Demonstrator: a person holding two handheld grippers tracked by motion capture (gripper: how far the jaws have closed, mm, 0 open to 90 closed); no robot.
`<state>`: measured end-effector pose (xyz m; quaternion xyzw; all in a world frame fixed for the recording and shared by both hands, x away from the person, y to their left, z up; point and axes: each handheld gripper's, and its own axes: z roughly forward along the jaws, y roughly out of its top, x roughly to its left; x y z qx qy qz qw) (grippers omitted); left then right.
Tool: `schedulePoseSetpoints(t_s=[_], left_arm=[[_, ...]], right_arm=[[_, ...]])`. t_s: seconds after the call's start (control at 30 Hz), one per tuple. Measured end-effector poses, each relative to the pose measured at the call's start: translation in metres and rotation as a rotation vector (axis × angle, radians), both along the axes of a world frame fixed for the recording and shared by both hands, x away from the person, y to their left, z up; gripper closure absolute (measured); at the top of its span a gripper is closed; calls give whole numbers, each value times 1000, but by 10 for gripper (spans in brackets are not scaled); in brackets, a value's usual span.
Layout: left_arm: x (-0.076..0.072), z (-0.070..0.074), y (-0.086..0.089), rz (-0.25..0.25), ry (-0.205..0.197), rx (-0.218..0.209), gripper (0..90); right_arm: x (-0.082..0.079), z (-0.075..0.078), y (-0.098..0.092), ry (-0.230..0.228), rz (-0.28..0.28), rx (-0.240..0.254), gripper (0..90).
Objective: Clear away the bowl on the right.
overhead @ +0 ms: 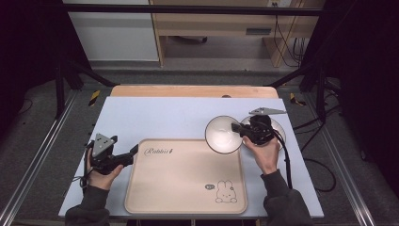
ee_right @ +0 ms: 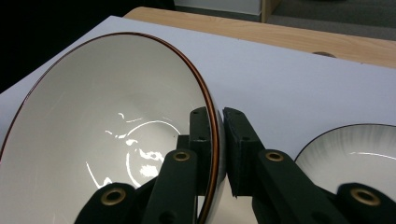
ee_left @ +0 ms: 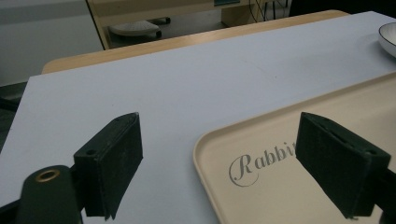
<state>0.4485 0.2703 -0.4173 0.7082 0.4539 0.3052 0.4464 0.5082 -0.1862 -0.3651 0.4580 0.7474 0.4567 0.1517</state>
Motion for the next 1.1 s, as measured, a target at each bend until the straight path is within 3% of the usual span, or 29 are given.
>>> schedulePoseSetpoints(t_s=[1.1], left_arm=[[1, 0, -2, -7, 6, 10, 124]], right_arm=[[9, -37, 45, 123, 129, -24, 827]])
